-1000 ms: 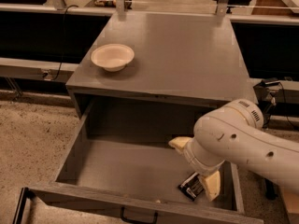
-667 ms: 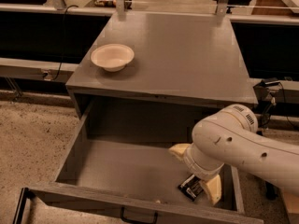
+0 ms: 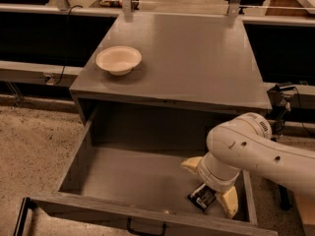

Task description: Pick rxbar chocolate from top drawer and place on counter

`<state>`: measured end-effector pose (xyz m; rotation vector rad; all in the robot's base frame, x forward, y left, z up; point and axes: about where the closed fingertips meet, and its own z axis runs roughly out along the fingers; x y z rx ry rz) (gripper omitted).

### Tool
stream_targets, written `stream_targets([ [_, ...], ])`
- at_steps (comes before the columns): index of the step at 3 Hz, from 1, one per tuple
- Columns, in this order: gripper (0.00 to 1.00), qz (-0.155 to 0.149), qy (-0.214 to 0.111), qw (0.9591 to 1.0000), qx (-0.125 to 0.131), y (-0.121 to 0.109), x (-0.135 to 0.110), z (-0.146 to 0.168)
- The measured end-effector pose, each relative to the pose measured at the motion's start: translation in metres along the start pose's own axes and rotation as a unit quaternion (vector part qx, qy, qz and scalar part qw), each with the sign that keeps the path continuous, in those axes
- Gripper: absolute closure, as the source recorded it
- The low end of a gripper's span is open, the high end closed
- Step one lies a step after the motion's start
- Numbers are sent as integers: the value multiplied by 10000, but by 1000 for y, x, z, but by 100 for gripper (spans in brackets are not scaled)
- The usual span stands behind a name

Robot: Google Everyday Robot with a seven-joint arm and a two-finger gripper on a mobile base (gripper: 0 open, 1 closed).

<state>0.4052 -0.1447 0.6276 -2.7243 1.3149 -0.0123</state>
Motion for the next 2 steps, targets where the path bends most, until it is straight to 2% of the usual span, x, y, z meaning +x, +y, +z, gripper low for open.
stream_targets([
  [2,0,4,-168,9995,-276,14,4,22],
])
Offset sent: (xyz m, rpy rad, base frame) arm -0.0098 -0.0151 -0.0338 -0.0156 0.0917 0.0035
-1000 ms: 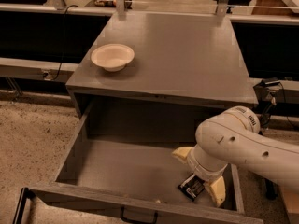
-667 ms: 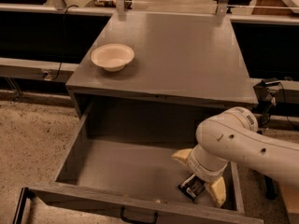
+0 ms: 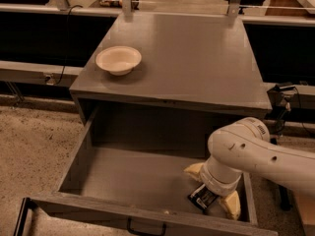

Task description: Pick rxbar chocolate from top drawer and place on counter

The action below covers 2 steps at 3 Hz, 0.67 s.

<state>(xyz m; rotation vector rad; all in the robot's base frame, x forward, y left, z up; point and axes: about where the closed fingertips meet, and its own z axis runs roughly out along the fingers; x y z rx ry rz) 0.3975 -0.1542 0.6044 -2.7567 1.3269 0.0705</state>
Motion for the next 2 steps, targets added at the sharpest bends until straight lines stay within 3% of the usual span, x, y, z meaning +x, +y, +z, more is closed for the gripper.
stream_targets([
  [1,0,12,-40,9999,-151,1,4,7],
  [2,18,51,27,9998,-201,0,7,17],
])
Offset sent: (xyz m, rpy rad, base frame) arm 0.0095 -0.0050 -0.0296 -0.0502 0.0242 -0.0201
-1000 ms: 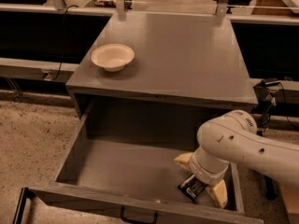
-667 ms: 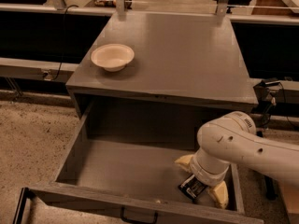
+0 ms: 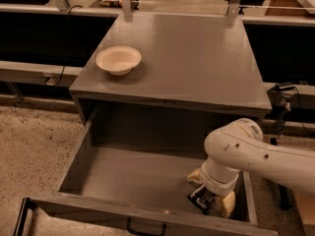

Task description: Pick rxbar chocolate from top drawer and place on counter

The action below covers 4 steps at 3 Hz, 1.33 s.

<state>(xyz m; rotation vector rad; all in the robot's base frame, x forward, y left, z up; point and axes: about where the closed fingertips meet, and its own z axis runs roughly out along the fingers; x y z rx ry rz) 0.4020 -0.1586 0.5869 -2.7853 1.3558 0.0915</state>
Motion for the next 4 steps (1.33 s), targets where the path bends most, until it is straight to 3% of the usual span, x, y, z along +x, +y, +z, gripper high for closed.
stream_targets([
  [3,87,74,15,10000,33,-1,1,-11],
  [4,100,230,-158,9985,470,-20,-4,-42],
])
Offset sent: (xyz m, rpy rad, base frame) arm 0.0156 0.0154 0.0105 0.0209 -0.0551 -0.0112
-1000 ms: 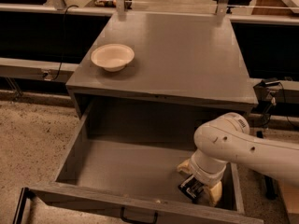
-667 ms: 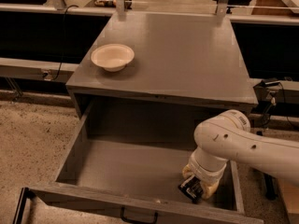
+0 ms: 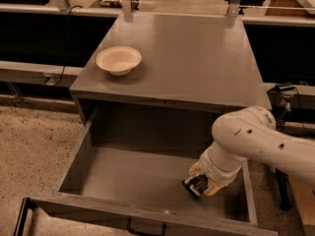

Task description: Pick rxbar chocolate from top drawer and place on counter

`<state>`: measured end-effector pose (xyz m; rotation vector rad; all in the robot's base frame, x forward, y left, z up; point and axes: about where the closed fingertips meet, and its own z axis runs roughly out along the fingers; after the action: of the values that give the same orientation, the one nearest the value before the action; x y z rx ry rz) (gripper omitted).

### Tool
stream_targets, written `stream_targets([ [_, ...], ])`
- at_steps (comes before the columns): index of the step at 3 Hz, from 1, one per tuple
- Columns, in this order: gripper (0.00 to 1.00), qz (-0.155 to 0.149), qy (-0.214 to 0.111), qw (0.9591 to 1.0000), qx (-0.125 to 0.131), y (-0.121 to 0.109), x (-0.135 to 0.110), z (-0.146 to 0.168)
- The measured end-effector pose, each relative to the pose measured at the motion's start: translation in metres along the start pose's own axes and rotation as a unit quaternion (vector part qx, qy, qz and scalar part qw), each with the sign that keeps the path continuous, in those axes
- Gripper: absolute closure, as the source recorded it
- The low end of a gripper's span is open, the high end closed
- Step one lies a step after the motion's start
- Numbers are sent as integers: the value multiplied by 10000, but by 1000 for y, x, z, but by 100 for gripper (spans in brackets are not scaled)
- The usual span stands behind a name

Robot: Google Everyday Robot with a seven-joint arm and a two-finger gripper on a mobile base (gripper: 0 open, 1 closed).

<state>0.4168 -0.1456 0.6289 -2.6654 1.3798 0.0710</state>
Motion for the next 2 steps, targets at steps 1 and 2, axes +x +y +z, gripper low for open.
stream_targets([
  [1,100,202,-192,9979,592,-28,3,-66],
  [2,100,148,-137,9958,897,-56,16,-146],
])
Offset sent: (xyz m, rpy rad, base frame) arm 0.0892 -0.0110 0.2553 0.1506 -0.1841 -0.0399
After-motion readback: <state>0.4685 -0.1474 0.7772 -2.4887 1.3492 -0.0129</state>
